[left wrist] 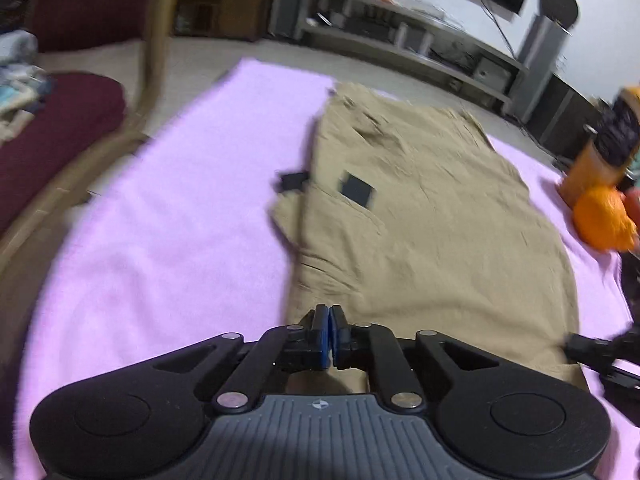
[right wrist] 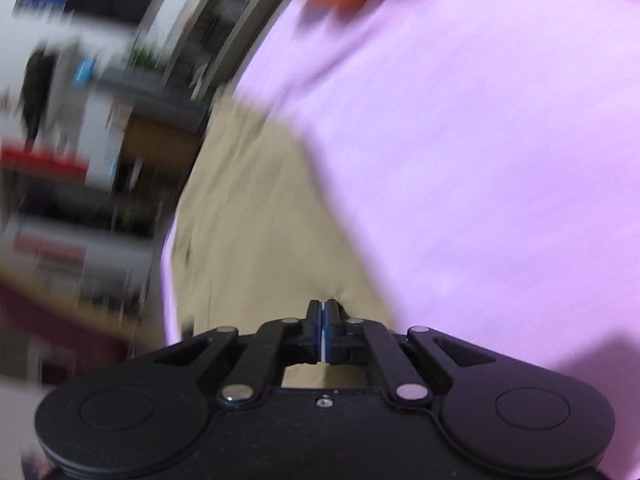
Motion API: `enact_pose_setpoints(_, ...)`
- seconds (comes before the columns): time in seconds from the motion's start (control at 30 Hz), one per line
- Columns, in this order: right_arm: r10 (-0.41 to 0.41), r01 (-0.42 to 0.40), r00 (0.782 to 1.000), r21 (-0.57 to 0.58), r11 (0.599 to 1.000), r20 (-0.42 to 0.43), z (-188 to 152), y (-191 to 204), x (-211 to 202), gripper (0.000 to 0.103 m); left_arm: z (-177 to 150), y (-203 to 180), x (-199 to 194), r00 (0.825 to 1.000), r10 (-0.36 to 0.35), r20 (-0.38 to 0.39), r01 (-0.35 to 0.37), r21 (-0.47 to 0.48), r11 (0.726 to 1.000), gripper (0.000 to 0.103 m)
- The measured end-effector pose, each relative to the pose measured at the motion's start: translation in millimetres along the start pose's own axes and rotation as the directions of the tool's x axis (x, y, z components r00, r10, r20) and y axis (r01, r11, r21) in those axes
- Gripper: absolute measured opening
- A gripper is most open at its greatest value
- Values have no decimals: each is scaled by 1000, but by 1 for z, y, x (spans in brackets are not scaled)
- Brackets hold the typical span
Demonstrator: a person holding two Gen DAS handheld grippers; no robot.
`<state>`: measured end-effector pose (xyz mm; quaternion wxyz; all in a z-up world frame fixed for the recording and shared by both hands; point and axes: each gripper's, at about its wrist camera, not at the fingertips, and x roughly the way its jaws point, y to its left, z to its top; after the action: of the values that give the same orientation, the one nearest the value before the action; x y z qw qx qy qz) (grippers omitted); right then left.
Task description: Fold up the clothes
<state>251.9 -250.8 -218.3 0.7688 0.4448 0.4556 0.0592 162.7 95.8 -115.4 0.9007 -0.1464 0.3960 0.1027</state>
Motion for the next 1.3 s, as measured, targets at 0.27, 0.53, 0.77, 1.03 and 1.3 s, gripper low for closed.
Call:
enact_pose_setpoints(0.27, 160, -167, 986, -173, 971, -55, -44, 20, -89, 28, -34, 5, -83, 987, -159, 38, 155, 81, 985, 22)
enact_pose_setpoints(0.53, 95, -139, 988, -435, 890, -122, -103, 45, -85, 26, -65, -25, -94, 978, -205, 33, 194, 204, 959, 13)
enact_pose_setpoints(0.77, 48, -141, 977, -455, 879, -209, -107, 45, -38, 24, -68, -32, -47, 988, -154, -2, 148, 275, 950, 6)
enact_pose_setpoints(1.03, 39, -82, 978, -209, 974, -205, -85, -6, -40, 1, -73, -15, -48, 994, -91, -56, 102, 254, 962, 14)
enact_pose_setpoints(1.3, 134, -167, 981, -255, 952, -140, -99, -3, -114, 32, -72, 32, -92, 949, -306, -79, 302, -50, 952, 38)
